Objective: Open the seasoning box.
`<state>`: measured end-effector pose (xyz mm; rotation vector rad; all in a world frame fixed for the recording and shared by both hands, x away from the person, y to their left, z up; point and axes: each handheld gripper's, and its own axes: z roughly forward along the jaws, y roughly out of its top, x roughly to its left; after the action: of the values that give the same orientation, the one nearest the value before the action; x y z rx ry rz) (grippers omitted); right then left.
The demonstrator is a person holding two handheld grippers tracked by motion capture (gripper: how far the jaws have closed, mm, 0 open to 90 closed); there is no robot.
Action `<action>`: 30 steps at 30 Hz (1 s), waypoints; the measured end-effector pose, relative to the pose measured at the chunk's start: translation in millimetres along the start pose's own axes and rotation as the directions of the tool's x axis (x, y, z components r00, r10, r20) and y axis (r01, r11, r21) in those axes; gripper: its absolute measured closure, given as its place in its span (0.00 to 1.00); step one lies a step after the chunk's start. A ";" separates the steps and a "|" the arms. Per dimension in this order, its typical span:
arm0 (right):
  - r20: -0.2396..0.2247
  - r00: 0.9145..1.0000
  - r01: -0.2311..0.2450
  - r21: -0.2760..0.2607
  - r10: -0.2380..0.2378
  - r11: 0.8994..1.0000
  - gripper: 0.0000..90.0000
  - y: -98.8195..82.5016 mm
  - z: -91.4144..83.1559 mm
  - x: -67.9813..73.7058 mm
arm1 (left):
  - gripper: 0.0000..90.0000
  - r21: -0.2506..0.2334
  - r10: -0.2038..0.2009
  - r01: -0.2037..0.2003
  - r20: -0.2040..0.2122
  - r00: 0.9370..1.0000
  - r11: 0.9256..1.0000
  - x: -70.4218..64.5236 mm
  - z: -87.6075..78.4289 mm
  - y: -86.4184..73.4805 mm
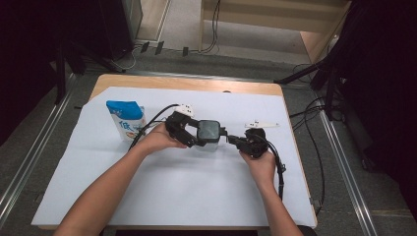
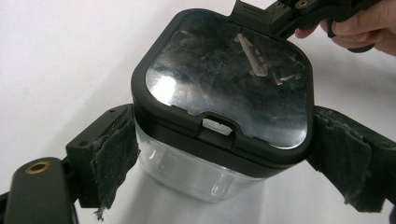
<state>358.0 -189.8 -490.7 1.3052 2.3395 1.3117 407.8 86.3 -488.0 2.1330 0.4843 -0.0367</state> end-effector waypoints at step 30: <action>0.008 1.000 0.002 -0.003 -0.002 1.000 1.00 -0.8 0.2 1.6 | 0.20 0.006 0.034 -0.034 -0.032 0.999 0.999 -5.9 -16.3 8.8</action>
<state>356.6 -188.7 -491.1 1.3044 2.3316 1.3066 403.0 93.0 -470.5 2.1494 0.4672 0.0149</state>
